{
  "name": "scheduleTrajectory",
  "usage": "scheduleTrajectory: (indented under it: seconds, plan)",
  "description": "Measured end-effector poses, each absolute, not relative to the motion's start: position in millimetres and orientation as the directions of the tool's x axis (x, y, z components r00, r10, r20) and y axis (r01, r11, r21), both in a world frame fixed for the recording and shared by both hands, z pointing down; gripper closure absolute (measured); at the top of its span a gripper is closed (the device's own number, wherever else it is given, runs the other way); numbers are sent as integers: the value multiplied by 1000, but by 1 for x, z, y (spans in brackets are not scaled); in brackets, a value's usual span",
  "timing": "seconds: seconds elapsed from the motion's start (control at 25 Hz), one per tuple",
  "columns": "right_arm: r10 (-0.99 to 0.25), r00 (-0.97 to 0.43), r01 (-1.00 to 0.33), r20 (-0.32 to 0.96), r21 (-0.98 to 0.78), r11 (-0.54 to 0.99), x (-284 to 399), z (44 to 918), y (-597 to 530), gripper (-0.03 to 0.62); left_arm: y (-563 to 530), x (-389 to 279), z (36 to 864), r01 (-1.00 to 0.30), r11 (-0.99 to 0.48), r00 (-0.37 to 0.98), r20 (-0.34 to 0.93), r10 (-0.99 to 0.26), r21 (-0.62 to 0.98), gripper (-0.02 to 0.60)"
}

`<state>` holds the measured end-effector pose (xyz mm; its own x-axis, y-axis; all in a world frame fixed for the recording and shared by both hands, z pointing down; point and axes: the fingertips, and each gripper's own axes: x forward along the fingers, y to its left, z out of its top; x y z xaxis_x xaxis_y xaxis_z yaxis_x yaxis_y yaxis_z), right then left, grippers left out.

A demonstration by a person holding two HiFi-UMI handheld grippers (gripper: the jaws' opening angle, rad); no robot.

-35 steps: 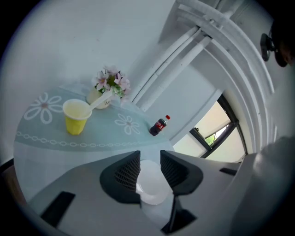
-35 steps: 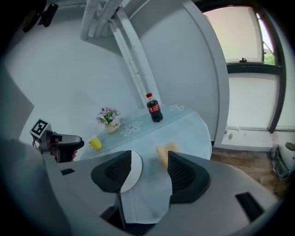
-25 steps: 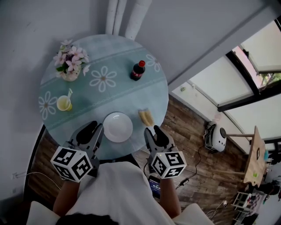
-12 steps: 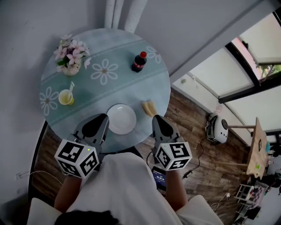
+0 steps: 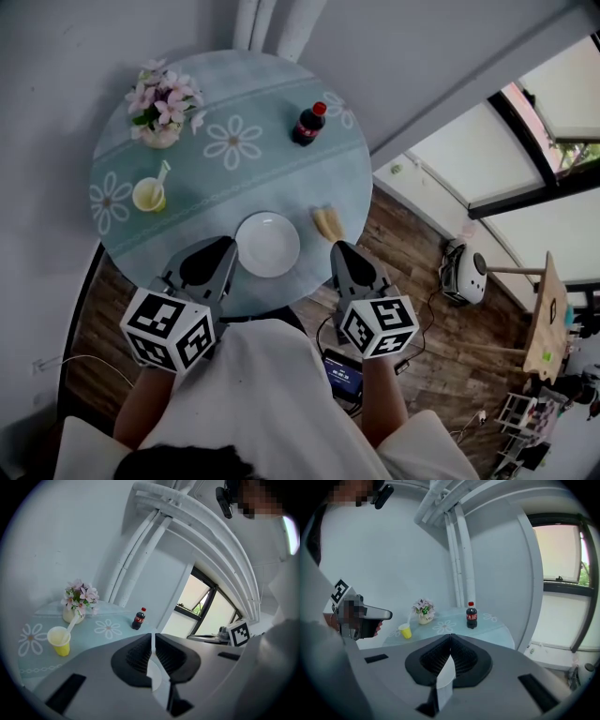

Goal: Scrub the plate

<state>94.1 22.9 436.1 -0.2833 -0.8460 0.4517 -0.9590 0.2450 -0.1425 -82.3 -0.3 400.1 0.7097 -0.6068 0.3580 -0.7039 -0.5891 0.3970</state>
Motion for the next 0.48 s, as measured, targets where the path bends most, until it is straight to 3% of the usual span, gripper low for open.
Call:
scheduleTrajectory:
  seconds: [0.48]
  plan:
    - [-851,-252,-968,460,-109,227,75,440,14,560,0,-117,406,-736,-585,677,378,-631,341,552]
